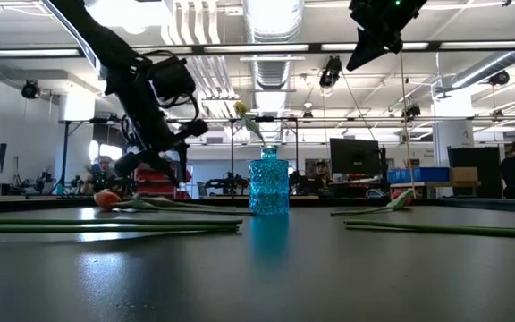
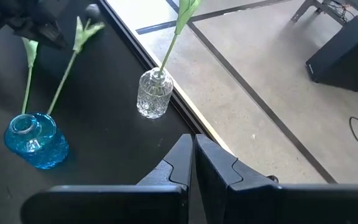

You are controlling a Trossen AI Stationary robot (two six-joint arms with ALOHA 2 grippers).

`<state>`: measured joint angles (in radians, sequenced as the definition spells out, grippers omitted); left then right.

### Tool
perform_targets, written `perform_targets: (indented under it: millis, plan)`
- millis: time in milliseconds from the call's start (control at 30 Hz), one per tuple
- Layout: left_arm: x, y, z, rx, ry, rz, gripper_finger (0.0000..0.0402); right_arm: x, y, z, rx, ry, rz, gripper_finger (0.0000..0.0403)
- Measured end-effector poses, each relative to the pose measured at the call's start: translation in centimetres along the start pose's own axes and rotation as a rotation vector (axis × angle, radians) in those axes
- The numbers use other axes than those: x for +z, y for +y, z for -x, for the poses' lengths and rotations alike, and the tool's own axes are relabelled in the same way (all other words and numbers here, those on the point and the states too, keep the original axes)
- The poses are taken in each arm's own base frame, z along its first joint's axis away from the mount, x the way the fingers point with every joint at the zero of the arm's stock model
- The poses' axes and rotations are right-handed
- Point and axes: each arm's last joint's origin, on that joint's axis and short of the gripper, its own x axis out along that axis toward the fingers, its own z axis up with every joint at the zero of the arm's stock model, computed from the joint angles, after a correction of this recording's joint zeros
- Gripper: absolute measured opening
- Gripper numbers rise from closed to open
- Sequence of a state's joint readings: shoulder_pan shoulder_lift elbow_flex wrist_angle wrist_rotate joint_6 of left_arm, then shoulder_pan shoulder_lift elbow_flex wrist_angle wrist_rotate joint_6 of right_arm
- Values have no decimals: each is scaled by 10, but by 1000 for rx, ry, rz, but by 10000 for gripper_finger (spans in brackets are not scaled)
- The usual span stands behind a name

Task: Sort flowers into vase by color
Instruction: Put the top orange tulip flower into the transparent vase

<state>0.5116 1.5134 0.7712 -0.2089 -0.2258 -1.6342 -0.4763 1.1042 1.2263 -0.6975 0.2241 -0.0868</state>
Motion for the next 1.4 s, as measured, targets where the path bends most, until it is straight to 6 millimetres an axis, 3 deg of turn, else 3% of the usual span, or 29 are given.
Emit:
perform_targets:
  millis: [200,367,533,967,1400]
  plan:
    - [-13,-7,22,-88,36,30,143,0,0,0,0,0,0,12]
    - [-39,1,43,-91,18,82,185,0,0,0,0,0,-2,12]
    - [-49,20,45,48,-39,138,184,0,0,0,20,-2,-16,12]
    - [-53,36,21,232,-33,194,169,0,1,-1,25,-2,-8,12]
    - [-31,51,8,284,-95,274,169,0,2,-1,50,-2,7,12]
